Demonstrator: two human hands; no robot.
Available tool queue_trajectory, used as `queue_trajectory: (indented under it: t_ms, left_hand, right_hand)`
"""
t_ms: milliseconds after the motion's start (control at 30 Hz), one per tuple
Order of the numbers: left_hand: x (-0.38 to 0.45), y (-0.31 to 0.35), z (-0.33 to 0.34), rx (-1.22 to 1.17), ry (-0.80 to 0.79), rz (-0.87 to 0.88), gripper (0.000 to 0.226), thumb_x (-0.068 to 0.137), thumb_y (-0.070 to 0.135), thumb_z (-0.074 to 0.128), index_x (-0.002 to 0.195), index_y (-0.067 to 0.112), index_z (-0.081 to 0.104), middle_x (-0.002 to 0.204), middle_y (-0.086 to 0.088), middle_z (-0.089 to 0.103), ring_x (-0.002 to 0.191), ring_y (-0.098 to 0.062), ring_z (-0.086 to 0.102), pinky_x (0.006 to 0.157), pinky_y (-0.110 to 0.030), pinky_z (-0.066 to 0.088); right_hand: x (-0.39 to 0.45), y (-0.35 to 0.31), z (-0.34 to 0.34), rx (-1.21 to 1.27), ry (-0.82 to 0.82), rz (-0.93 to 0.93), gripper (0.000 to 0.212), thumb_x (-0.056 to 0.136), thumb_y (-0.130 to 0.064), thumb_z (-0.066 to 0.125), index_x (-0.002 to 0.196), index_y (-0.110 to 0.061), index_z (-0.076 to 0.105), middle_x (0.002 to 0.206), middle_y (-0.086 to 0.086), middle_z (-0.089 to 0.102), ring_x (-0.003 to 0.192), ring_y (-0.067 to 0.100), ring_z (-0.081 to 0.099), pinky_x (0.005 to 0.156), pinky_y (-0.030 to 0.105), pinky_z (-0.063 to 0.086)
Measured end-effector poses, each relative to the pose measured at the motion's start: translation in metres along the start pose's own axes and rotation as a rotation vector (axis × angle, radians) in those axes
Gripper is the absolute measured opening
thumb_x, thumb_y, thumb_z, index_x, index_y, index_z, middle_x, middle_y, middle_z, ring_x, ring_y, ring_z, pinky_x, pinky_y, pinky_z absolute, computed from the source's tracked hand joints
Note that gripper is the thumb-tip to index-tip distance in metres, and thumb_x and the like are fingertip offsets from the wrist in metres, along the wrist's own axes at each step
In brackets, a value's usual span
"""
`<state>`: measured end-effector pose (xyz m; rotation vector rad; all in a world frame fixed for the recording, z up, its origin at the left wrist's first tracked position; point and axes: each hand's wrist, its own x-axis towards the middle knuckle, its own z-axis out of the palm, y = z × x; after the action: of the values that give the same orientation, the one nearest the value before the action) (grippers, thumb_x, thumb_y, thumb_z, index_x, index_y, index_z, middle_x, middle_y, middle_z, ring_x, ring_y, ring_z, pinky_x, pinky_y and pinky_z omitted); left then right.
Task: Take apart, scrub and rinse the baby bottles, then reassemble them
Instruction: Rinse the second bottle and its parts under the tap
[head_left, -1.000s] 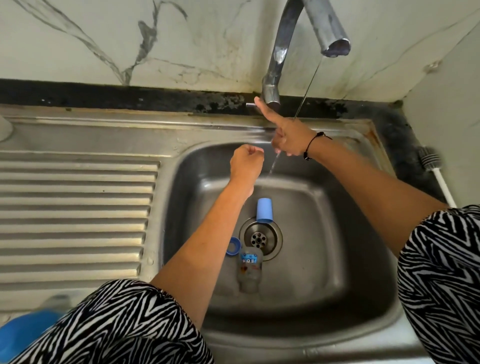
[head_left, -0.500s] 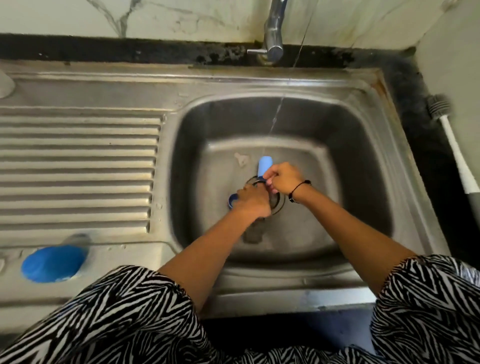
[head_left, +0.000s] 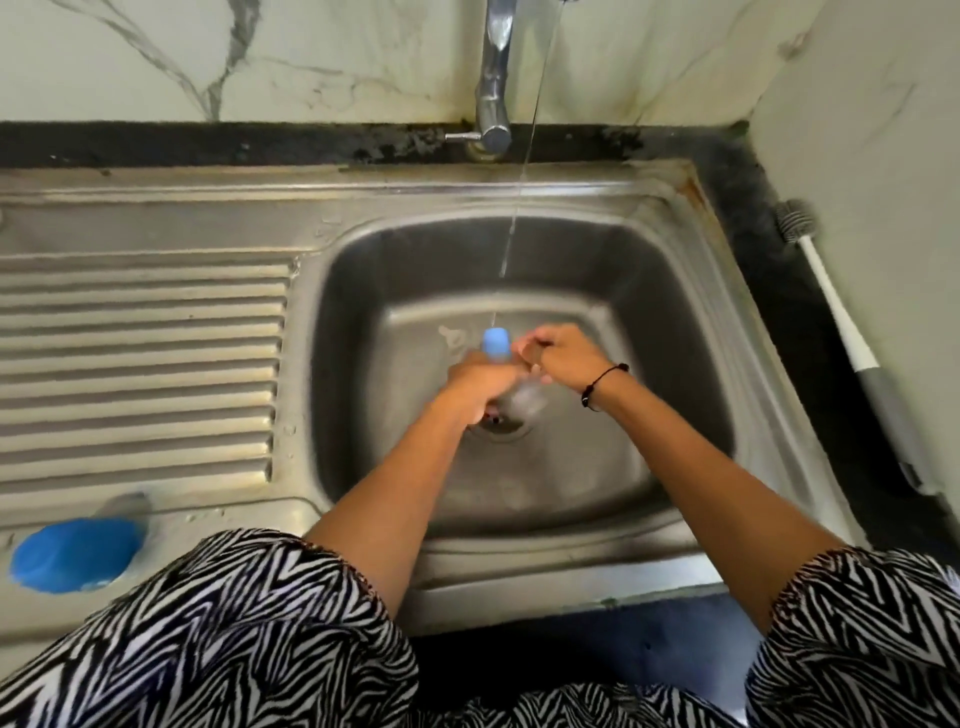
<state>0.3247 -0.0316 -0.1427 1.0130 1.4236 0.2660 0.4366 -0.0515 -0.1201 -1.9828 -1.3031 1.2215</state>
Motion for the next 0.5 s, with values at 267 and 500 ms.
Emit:
queue_trajectory:
  t_ms: [267, 500]
  left_hand:
    - [0.002, 0.087, -0.025, -0.981, -0.122, -0.062, 0.02, 0.095, 0.025, 0.055, 0.091, 0.006, 0.053, 0.096, -0.017, 0.054, 0.086, -0.025, 0.058, 0.068, -0.04, 0.055]
    - [0.015, 0.107, -0.016, -0.369, 0.137, 0.228, 0.037, 0.099, 0.028, 0.029, 0.114, 0.003, 0.051, 0.104, -0.014, 0.061, 0.083, -0.024, 0.059, 0.066, -0.034, 0.049]
  right_hand:
    - [0.023, -0.061, -0.037, 0.167, 0.245, -0.366, 0.051, 0.082, -0.007, 0.067, 0.129, -0.012, 0.048, 0.12, -0.004, 0.05, 0.112, 0.007, 0.046, 0.098, 0.022, 0.039]
    - [0.059, -0.092, -0.045, 0.195, 0.329, -0.374, 0.029, 0.084, -0.001, 0.059, 0.111, -0.011, 0.061, 0.106, -0.005, 0.058, 0.102, 0.009, 0.054, 0.097, 0.03, 0.046]
